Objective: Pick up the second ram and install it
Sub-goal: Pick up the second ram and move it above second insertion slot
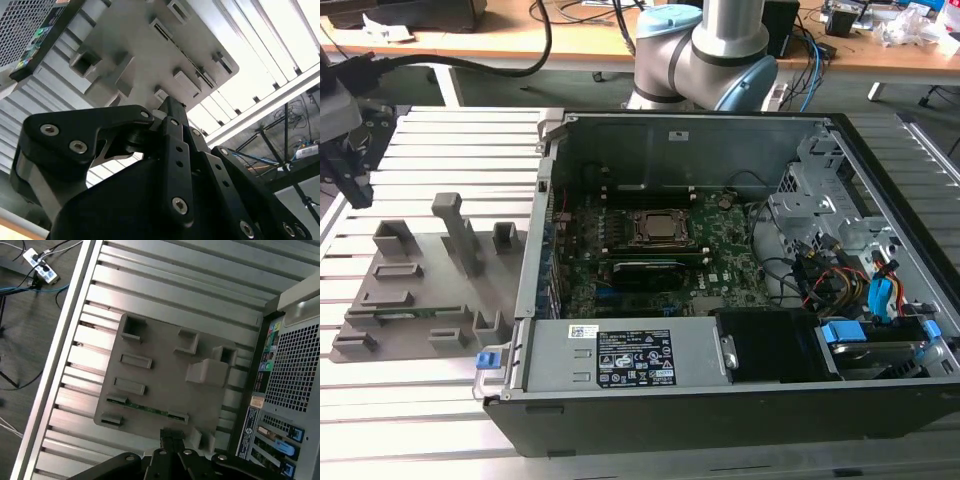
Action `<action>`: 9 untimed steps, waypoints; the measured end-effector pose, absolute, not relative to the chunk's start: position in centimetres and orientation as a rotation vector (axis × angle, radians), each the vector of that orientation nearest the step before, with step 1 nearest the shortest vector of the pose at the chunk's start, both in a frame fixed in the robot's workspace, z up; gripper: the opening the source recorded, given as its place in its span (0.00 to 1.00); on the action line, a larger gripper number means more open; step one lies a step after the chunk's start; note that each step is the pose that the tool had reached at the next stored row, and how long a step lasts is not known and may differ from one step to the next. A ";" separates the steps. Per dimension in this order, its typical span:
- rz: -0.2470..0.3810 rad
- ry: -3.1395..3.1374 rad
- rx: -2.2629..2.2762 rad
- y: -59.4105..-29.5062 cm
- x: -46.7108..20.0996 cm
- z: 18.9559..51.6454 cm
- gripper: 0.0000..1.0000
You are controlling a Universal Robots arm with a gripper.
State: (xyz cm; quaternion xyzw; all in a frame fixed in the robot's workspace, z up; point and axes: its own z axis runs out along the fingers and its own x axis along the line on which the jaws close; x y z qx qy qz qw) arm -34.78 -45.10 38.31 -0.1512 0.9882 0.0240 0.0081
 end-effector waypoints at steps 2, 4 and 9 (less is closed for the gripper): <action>0.075 3.081 -0.527 -45.1 -34.8 38.3 0.11; 0.076 3.069 -0.595 -45.1 -34.8 38.3 0.11; 0.077 3.039 -0.745 -45.1 -34.8 38.3 0.11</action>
